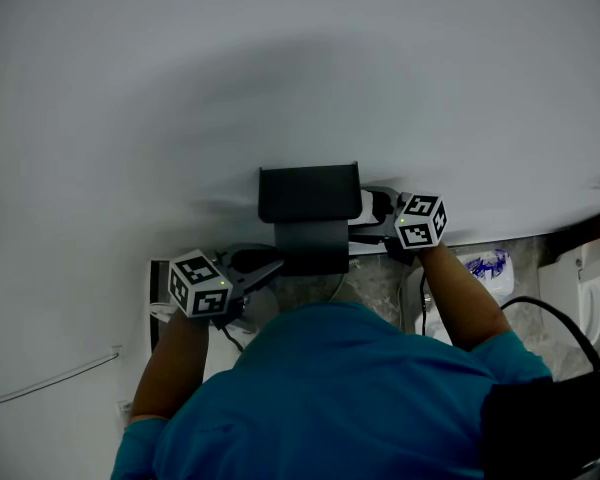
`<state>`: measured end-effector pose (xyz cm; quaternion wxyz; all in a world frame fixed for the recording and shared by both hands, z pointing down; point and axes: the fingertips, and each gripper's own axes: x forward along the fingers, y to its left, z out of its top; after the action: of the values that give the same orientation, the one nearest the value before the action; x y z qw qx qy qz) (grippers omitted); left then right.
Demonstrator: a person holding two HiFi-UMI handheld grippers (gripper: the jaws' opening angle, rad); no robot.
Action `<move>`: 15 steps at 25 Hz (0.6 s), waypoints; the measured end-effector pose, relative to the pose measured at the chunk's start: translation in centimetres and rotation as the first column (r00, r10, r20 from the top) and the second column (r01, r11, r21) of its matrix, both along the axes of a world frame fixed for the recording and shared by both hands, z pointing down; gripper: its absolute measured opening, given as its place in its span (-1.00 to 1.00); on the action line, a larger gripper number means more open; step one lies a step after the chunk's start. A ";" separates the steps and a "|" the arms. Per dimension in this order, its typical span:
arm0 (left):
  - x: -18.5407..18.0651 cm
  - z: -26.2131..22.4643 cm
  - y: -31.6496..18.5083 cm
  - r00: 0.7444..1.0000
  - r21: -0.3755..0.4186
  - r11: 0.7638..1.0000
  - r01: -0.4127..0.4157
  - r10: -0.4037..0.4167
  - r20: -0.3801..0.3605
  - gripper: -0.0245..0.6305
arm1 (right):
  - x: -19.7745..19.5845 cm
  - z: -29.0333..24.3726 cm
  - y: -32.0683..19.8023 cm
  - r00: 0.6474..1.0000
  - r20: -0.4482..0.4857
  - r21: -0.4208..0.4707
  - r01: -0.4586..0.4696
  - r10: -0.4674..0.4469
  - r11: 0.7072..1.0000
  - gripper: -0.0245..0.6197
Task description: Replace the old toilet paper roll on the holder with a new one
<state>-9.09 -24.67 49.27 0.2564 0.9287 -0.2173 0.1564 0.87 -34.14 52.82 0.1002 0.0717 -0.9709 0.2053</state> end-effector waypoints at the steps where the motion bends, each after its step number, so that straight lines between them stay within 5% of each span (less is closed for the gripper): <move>1: 0.0 0.0 0.0 1.000 0.000 1.000 -0.001 0.001 0.000 -0.76 | 0.4 0.0 -0.1 1.000 0.001 -0.001 -0.006 0.006 1.000 0.42; 15: 0.1 0.2 -0.2 1.000 0.006 1.000 -0.001 0.001 -0.006 -0.76 | 5.5 -0.3 -0.4 0.996 0.010 -0.007 -0.087 0.087 0.996 0.41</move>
<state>-9.00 -24.88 49.43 0.2541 0.9301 -0.2166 0.1529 6.34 -34.55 52.53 0.0864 0.1127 -0.9666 0.2131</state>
